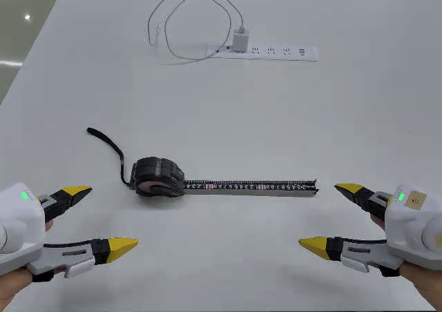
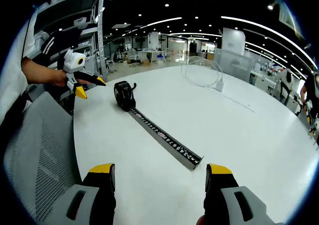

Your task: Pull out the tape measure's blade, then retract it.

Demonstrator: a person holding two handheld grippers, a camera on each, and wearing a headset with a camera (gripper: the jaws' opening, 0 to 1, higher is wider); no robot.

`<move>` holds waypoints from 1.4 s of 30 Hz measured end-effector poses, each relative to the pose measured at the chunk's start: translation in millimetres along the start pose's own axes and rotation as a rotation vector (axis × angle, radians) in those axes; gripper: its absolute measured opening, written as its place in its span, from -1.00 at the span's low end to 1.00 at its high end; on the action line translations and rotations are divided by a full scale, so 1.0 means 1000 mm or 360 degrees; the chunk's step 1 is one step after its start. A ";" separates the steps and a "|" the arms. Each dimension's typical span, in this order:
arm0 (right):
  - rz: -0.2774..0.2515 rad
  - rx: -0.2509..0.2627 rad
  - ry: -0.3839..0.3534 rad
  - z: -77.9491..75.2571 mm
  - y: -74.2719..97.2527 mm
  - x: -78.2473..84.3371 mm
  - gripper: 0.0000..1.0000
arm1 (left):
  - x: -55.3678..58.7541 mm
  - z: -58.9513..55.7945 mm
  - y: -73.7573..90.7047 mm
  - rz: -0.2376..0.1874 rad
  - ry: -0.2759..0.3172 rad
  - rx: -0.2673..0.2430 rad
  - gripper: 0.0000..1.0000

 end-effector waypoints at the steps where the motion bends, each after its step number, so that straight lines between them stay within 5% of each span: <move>1: -0.0001 0.0003 -0.0002 0.001 0.000 0.000 0.43 | 0.001 0.000 0.001 -0.0001 0.0007 -0.0002 0.51; 16: -0.0025 0.0036 -0.0058 0.012 0.012 0.002 0.50 | 0.010 -0.007 0.016 -0.0106 0.0164 -0.0037 0.54; 42: -0.0026 0.0061 -0.0144 0.030 0.018 0.011 0.76 | 0.024 -0.011 0.020 -0.0129 0.0204 -0.0109 0.94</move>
Point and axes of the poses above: the centre of the closed fingertips' face, and the gripper's own axes: y roughly backward along the fingers, z roughly to its left, x roughly out of its underside, the point moved 7 cm from there along y, roughly backward along the fingers, and after that the axes turned 13 degrees about y, right-handed, at the moved point
